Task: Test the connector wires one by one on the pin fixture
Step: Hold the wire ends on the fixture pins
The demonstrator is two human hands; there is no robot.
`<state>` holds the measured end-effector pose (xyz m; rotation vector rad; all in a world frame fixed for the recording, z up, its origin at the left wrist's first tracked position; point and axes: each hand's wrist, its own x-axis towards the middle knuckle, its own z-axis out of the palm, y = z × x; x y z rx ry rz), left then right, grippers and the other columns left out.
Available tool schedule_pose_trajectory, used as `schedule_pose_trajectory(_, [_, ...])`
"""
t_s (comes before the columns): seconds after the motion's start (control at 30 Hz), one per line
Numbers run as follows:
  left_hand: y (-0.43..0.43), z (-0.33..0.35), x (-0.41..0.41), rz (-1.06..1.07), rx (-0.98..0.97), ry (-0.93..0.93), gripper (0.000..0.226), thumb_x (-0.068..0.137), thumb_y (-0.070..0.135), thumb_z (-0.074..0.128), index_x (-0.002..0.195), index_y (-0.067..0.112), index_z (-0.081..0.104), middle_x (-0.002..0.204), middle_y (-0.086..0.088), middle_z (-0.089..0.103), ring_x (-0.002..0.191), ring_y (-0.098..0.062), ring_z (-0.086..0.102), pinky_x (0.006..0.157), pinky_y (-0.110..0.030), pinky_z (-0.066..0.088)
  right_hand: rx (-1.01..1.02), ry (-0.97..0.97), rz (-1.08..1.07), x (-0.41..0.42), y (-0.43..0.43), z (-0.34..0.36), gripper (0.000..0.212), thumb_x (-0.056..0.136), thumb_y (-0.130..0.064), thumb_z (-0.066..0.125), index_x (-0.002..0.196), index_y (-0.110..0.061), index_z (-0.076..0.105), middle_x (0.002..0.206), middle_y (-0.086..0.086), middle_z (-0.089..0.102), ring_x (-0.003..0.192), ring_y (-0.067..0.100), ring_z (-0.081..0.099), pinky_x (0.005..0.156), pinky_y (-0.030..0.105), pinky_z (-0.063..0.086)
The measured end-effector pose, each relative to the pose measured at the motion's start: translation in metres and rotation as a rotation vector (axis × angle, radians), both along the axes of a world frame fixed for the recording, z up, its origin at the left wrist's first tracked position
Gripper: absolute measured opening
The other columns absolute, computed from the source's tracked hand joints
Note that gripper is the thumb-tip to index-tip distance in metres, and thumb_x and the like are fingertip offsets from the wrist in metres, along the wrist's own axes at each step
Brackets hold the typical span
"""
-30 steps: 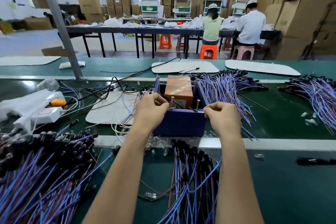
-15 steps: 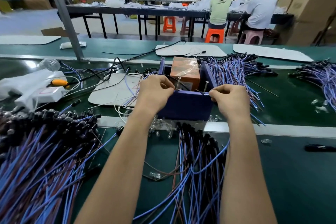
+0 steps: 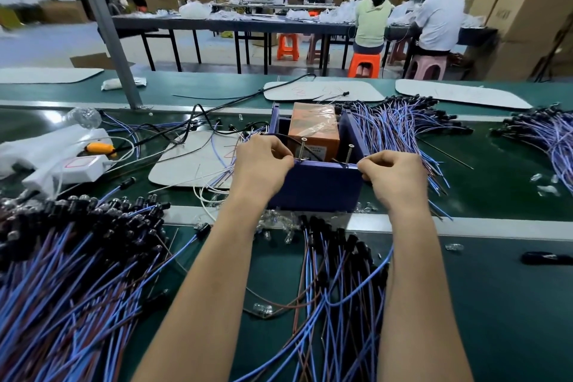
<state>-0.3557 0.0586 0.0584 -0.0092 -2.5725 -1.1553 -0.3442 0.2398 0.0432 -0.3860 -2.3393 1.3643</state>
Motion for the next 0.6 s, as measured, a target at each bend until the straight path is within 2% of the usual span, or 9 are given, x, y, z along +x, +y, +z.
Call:
schedule_pose_trajectory(0.07, [-0.0003, -0.0001, -0.0004, 0.001, 0.010, 0.007, 0.013, 0.082, 0.012, 0.066, 0.073, 0.020, 0.067, 0.066, 0.008, 0.059, 0.063, -0.001, 0.053, 0.056, -0.002, 0.035, -0.013, 0.006, -0.002, -0.0005, 0.0004, -0.0005, 0.022, 0.078, -0.014, 0.067, 0.059, -0.025, 0.063, 0.062, -0.007, 0.066, 0.072, 0.020, 0.066, 0.074, 0.036, 0.055])
schedule_pose_trajectory(0.17, [-0.0006, -0.0002, -0.0003, 0.004, 0.004, 0.017, 0.012, 0.082, 0.012, 0.067, 0.073, 0.020, 0.068, 0.068, 0.007, 0.061, 0.063, -0.001, 0.053, 0.053, 0.002, 0.034, -0.044, 0.020, -0.002, -0.0017, 0.0014, -0.0012, 0.022, 0.077, -0.014, 0.067, 0.058, -0.024, 0.064, 0.060, -0.006, 0.065, 0.067, 0.019, 0.062, 0.074, 0.038, 0.054])
schedule_pose_trajectory(0.4, [-0.0023, 0.0015, 0.0016, 0.016, 0.003, 0.007, 0.010, 0.081, 0.012, 0.067, 0.073, 0.018, 0.068, 0.065, 0.008, 0.059, 0.068, -0.010, 0.055, 0.060, -0.010, 0.035, -0.104, 0.035, 0.018, -0.0040, 0.0034, -0.0024, 0.020, 0.075, -0.013, 0.068, 0.057, -0.021, 0.066, 0.048, -0.009, 0.059, 0.057, 0.015, 0.054, 0.065, 0.033, 0.048])
schedule_pose_trajectory(0.53, [-0.0015, 0.0002, 0.0022, 0.015, 0.011, 0.001, 0.012, 0.080, 0.016, 0.070, 0.070, 0.022, 0.066, 0.061, 0.011, 0.057, 0.067, -0.009, 0.057, 0.058, -0.013, 0.037, -0.102, 0.038, 0.019, -0.0041, 0.0043, -0.0034, 0.019, 0.075, -0.013, 0.068, 0.058, -0.021, 0.067, 0.050, -0.009, 0.060, 0.057, 0.016, 0.055, 0.066, 0.033, 0.050])
schedule_pose_trajectory(0.6, [-0.0017, -0.0008, 0.0023, 0.005, 0.020, 0.006, 0.015, 0.081, 0.017, 0.071, 0.069, 0.025, 0.066, 0.060, 0.012, 0.057, 0.063, -0.004, 0.055, 0.053, -0.010, 0.037, -0.101, 0.040, 0.023, -0.0042, 0.0043, -0.0037, 0.020, 0.075, -0.012, 0.069, 0.058, -0.021, 0.067, 0.051, -0.009, 0.061, 0.058, 0.016, 0.056, 0.068, 0.035, 0.052])
